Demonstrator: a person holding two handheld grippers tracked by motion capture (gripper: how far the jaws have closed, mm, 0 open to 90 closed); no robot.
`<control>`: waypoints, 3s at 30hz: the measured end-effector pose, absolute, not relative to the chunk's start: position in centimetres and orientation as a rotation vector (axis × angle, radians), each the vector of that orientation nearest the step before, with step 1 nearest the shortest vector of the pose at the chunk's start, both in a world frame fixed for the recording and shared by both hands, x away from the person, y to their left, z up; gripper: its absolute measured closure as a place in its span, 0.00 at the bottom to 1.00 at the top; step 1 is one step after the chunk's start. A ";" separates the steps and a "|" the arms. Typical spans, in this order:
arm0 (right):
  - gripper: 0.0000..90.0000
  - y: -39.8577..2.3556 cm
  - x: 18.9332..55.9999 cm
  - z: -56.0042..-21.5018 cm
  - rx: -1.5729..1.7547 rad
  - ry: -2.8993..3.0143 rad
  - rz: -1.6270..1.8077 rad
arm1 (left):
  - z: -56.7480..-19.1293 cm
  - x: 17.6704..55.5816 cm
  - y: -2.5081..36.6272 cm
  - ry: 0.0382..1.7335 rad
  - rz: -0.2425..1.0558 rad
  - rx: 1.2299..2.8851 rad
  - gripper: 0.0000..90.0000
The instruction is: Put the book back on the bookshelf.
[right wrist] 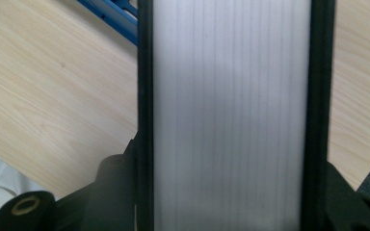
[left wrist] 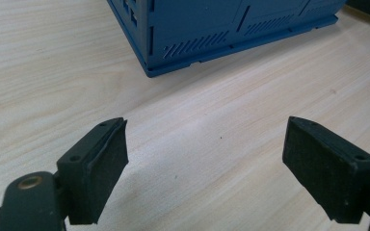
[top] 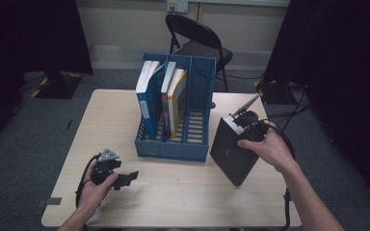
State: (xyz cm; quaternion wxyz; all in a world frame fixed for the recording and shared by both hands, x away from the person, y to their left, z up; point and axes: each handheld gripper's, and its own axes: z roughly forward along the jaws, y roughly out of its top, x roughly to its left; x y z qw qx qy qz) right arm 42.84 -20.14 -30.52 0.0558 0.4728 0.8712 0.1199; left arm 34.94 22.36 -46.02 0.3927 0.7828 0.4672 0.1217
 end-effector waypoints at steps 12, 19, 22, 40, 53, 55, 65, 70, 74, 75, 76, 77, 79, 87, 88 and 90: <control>0.59 -21.4 42.4 -27.4 1.444 2.560 0.432 | -46.2 35.1 22.3 1.189 0.310 1.993 0.17; 0.59 -21.1 42.4 -24.7 1.402 2.538 0.472 | -46.2 35.1 22.3 1.180 0.302 1.993 0.18; 0.59 -20.5 42.4 -23.5 1.377 2.548 0.481 | -46.2 35.2 22.3 1.189 0.304 1.994 0.18; 0.59 -15.7 46.7 -21.5 1.406 2.566 0.510 | -46.5 35.4 22.5 1.204 0.307 1.993 0.19; 0.59 -12.4 49.8 -21.5 1.453 2.538 0.492 | -46.4 35.3 22.6 1.185 0.309 1.994 0.19; 0.59 -12.1 50.2 -21.6 1.487 2.528 0.493 | -46.3 35.2 22.6 1.188 0.309 1.987 0.19; 0.59 -10.4 52.5 -21.7 1.594 2.472 0.426 | -46.4 35.2 22.4 1.167 0.321 2.016 0.19; 0.59 -10.1 53.6 -21.9 1.656 2.443 0.432 | -46.4 35.1 22.3 1.168 0.329 2.012 0.19; 0.59 -9.9 54.5 -22.2 1.703 2.415 0.415 | -46.4 35.0 22.2 1.157 0.334 2.029 0.19; 0.59 -9.9 54.8 -22.3 1.726 2.411 0.415 | -46.4 35.0 22.1 1.157 0.340 2.023 0.19; 0.59 -9.9 55.1 -22.4 1.745 2.406 0.420 | -46.3 34.9 22.1 1.152 0.332 2.029 0.19; 0.59 -9.7 55.4 -22.5 1.756 2.403 0.412 | -46.3 34.9 22.1 1.149 0.333 2.030 0.19; 0.59 -9.3 55.8 -22.6 1.771 2.387 0.388 | -46.3 34.9 22.1 1.140 0.341 2.044 0.19; 0.59 -8.1 57.2 -22.9 1.848 2.301 0.371 | -46.3 34.9 22.1 1.143 0.339 2.033 0.19; 0.59 -8.0 57.3 -22.9 1.854 2.294 0.369 | -46.3 34.9 22.2 1.147 0.336 2.037 0.19; 0.59 -7.7 57.6 -23.2 1.859 2.288 0.356 | -46.4 35.0 22.2 1.157 0.342 2.031 0.19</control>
